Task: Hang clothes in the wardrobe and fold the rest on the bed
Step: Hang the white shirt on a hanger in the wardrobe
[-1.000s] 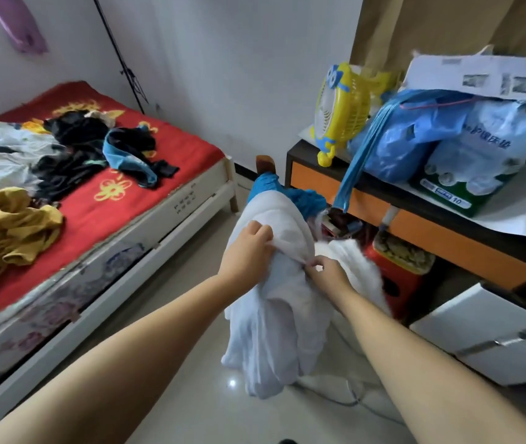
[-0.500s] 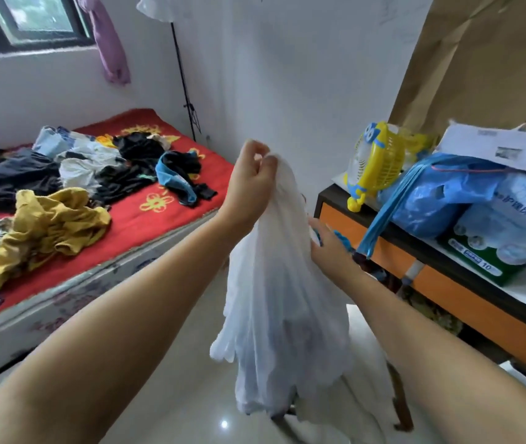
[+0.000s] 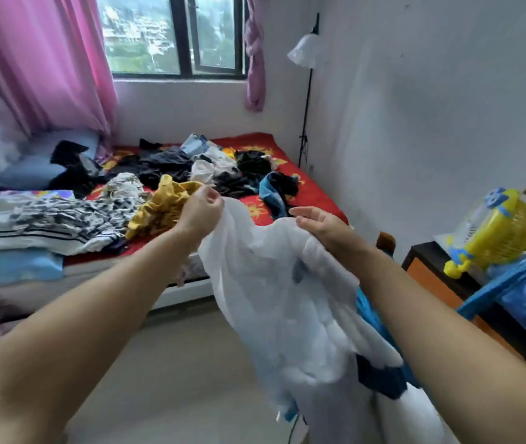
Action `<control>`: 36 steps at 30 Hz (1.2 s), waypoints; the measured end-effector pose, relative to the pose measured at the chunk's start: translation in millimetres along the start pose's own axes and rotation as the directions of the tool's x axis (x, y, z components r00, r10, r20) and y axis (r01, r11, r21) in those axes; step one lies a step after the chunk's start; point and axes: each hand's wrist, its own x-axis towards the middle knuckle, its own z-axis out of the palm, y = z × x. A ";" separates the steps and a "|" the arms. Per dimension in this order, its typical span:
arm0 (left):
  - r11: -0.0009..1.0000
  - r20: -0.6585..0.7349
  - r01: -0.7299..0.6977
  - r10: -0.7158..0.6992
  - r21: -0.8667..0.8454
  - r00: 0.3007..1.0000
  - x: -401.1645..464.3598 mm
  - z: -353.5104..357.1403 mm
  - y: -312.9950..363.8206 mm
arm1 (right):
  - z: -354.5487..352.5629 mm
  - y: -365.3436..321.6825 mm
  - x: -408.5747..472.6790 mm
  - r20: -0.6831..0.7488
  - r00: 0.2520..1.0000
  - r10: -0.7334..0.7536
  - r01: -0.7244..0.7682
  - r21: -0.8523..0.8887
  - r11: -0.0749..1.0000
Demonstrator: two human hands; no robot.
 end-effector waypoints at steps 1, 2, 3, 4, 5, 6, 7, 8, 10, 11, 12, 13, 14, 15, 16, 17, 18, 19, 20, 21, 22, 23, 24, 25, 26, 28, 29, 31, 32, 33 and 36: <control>0.998 0.070 0.009 -0.013 0.056 0.997 -12.4 -2.0 -5.8 | 13.2 -7.0 6.3 -0.009 1.000 -0.007 0.008 0.054 0.999; 0.996 0.124 0.003 -0.014 0.086 0.992 -26.2 -4.4 -9.3 | 27.0 -12.7 10.5 -0.010 1.000 0.003 -0.002 0.113 0.994; 0.996 0.171 -0.013 -0.001 0.083 0.985 -39.9 -7.3 -10.5 | 39.6 -15.3 14.1 -0.008 1.000 0.024 -0.023 0.179 0.984; 0.998 0.216 -0.038 0.028 0.046 0.976 -53.9 -11.0 -11.1 | 52.5 -16.4 16.4 0.002 0.999 0.052 -0.051 0.245 0.968; 0.998 0.262 -0.063 0.063 -0.007 0.963 -69.2 -15.7 -10.7 | 64.5 -16.9 17.8 0.028 0.997 0.076 -0.081 0.305 0.949; 0.995 0.307 -0.088 0.098 -0.047 0.947 -84.1 -20.4 -11.3 | 76.9 -18.6 18.0 0.064 0.993 0.096 -0.112 0.354 0.928; 0.993 0.350 -0.112 0.120 -0.042 0.929 -98.4 -25.3 -12.6 | 89.2 -20.6 18.2 0.103 0.989 0.104 -0.136 0.396 0.908; 0.991 0.386 -0.131 0.119 0.005 0.915 -110.3 -29.3 -16.2 | 100.8 -23.3 18.5 0.139 0.985 0.101 -0.151 0.424 0.893; 0.990 0.386 -0.097 0.052 0.099 0.921 -126.9 -36.8 -26.0 | 124.8 -31.2 18.2 0.183 0.979 0.086 -0.162 0.454 0.876; 0.993 0.335 -0.051 0.014 0.103 0.942 -131.7 -42.1 -29.0 | 137.2 -35.9 17.4 0.198 0.977 0.077 -0.162 0.460 0.873; 0.997 0.251 -0.002 -0.016 0.071 0.968 -134.3 -49.8 -30.5 | 149.5 -40.8 16.0 0.213 0.975 0.066 -0.159 0.460 0.874; 0.999 0.144 0.035 -0.034 -0.005 0.989 -135.3 -59.2 -30.7 | 160.8 -46.0 13.7 0.226 0.973 0.052 -0.152 0.451 0.879; 0.993 0.030 0.046 -0.043 -0.111 0.999 -134.6 -70.4 -31.9 | 170.9 -51.4 10.9 0.238 0.971 0.037 -0.142 0.441 0.886; 0.975 -0.062 0.050 -0.065 -0.215 0.996 -133.5 -84.2 -34.2 | 179.4 -56.7 7.9 0.250 0.968 0.026 -0.137 0.437 0.889; 0.950 -0.115 0.071 -0.111 -0.303 0.987 -133.8 -100.0 -37.0 | 186.8 -61.7 5.2 0.262 0.965 0.017 -0.136 0.444 0.886; 0.922 -0.128 0.106 -0.164 -0.372 0.978 -134.9 -116.7 -40.6 | 192.9 -66.5 2.5 0.272 0.962 0.012 -0.139 0.453 0.881; 0.897 -0.128 0.134 -0.205 -0.421 0.970 -136.1 -133.7 -45.5 | 198.4 -71.1 -0.2 0.281 0.960 0.009 -0.139 0.447 0.884; 0.876 -0.130 0.157 -0.240 -0.455 0.962 -136.9 -150.2 -51.6 | 204.0 -75.3 -3.1 0.288 0.958 0.012 -0.136 0.415 0.899; 0.865 -0.143 0.168 -0.263 -0.472 0.954 -138.9 -166.9 -57.0 | 210.8 -79.0 -6.4 0.295 0.955 0.018 -0.131 0.370 0.920; 0.855 -0.162 0.165 -0.276 -0.492 0.948 -141.1 -183.2 -60.9 | 219.4 -82.4 -10.6 0.304 0.952 0.022 -0.125 0.322 0.939; 0.844 -0.178 0.151 -0.277 -0.515 0.944 -143.0 -199.0 -64.2 | 229.1 -85.2 -14.4 0.316 0.948 0.023 -0.116 0.281 0.953; 0.830 -0.187 0.128 -0.268 -0.544 0.945 -144.4 -213.6 -67.3 | 239.3 -87.5 -18.6 0.334 0.942 0.019 -0.106 0.244 0.964; 0.814 -0.190 0.107 -0.257 -0.570 0.948 -146.0 -226.7 -69.3 | 249.3 -89.6 -22.7 0.354 0.935 0.017 -0.094 0.201 0.975; 0.805 -0.186 0.091 -0.243 -0.586 0.952 -148.7 -238.7 -71.1 | 258.4 -91.6 -27.2 0.369 0.929 0.017 -0.073 0.139 0.988; 0.805 -0.182 0.081 -0.229 -0.587 0.956 -151.4 -249.7 -73.0 | 265.9 -93.7 -31.2 0.376 0.927 0.017 -0.044 0.062 0.997; 0.823 -0.182 0.071 -0.207 -0.564 0.961 -155.9 -266.0 -77.8 | 275.0 -95.7 -37.5 0.361 0.932 0.012 0.012 -0.065 0.998; 0.834 -0.186 0.066 -0.198 -0.548 0.962 -157.8 -271.7 -80.4 | 276.6 -95.8 -40.0 0.351 0.936 0.013 0.027 -0.108 0.994; 0.849 -0.187 0.076 -0.202 -0.523 0.961 -160.6 -279.3 -83.1 | 276.1 -96.1 -44.7 0.335 0.942 0.027 0.043 -0.201 0.979; 0.855 -0.168 0.101 -0.214 -0.509 0.962 -161.8 -281.4 -82.8 | 274.7 -95.7 -47.1 0.329 0.944 0.038 0.054 -0.266 0.963; 0.867 -0.141 0.130 -0.223 -0.481 0.965 -162.6 -282.2 -82.0 | 273.5 -94.9 -50.2 0.330 0.943 0.043 0.072 -0.327 0.942; 0.942 -0.065 0.165 -0.192 -0.293 0.979 -160.8 -277.4 -81.6 | 272.5 -94.2 -62.8 0.481 0.876 -0.024 0.203 -0.323 0.924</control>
